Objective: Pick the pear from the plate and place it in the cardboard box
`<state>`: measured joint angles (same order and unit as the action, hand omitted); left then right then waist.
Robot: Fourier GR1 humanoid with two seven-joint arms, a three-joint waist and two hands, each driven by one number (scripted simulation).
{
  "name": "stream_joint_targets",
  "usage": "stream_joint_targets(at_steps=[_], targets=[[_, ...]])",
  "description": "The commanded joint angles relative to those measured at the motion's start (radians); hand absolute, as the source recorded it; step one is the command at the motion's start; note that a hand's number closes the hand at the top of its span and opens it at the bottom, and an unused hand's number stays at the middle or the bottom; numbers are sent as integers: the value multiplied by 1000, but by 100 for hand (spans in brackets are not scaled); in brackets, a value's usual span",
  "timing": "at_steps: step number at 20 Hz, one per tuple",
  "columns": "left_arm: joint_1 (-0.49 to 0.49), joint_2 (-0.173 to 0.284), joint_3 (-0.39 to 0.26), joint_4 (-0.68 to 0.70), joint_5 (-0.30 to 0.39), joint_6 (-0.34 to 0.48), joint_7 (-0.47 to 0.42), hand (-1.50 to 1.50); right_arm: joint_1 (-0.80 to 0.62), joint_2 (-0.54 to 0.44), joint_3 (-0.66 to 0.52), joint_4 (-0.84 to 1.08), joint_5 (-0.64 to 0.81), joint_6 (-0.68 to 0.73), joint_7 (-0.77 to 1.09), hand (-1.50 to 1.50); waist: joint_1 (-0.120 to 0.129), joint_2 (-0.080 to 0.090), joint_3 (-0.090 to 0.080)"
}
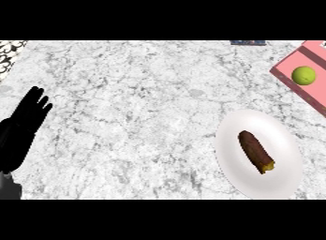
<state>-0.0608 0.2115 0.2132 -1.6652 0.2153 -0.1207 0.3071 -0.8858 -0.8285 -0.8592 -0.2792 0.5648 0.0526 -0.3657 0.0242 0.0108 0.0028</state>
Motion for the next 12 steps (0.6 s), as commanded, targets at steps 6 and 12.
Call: stream_joint_targets(at_steps=[6, 12], targets=[[6, -7, 0, 6, 2, -11, -14, 0, 107, -124, -11, 45, -57, 172, -114, -150, 5, 2, 1], [-55, -22, -23, 37, -24, 18, 0, 0, 150, -184, -29, 69, -77, 206, -155, -150, 9, 9, 3]])
